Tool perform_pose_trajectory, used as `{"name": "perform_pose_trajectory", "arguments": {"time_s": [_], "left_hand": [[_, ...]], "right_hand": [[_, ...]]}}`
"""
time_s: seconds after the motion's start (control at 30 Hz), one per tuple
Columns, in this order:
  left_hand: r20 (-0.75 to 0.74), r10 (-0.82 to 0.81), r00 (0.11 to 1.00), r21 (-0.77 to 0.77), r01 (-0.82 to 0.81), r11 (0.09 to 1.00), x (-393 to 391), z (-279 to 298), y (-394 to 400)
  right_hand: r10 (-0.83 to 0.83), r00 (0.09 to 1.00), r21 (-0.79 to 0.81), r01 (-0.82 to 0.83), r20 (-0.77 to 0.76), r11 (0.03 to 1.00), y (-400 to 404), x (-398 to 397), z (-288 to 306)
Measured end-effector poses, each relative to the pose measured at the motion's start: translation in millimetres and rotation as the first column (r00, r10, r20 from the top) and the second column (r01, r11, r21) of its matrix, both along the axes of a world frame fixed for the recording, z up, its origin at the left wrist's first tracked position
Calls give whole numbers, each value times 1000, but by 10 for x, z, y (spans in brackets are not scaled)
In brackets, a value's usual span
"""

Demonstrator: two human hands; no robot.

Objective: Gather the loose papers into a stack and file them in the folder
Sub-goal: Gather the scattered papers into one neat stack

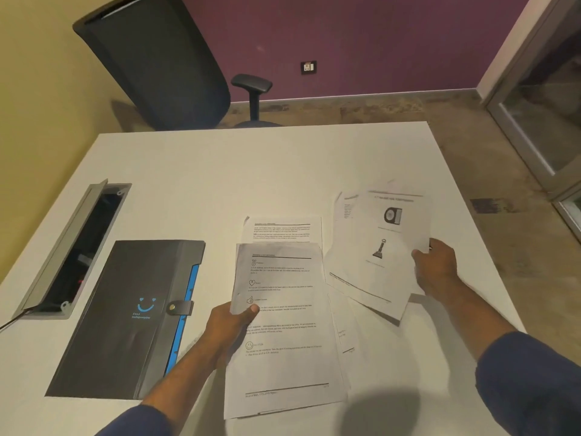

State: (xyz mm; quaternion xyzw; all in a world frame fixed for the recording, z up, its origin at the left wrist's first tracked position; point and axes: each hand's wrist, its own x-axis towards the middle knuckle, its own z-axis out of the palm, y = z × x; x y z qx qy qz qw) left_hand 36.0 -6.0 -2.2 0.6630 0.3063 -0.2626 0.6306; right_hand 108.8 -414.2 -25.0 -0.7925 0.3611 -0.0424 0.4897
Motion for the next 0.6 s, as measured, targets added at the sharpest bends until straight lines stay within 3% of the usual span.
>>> {"name": "perform_pose_trajectory", "arguments": {"time_s": [0.2, 0.37, 0.5, 0.6], "left_hand": [[30, -6, 1000, -17, 7, 1000, -43, 73, -21], [33, 0, 999, -63, 2, 998, -113, 95, -57], [46, 9, 999, -82, -6, 997, -144, 116, -112], [52, 0, 999, -115, 6, 993, -150, 132, -120]], "right_hand": [[3, 955, 89, -31, 297, 996, 199, 35, 606], [138, 855, 17, -169, 500, 985, 443, -112, 1105], [163, 835, 122, -263, 526, 957, 597, -121, 1308], [175, 891, 287, -313, 418, 905, 674, -186, 1232]]}}
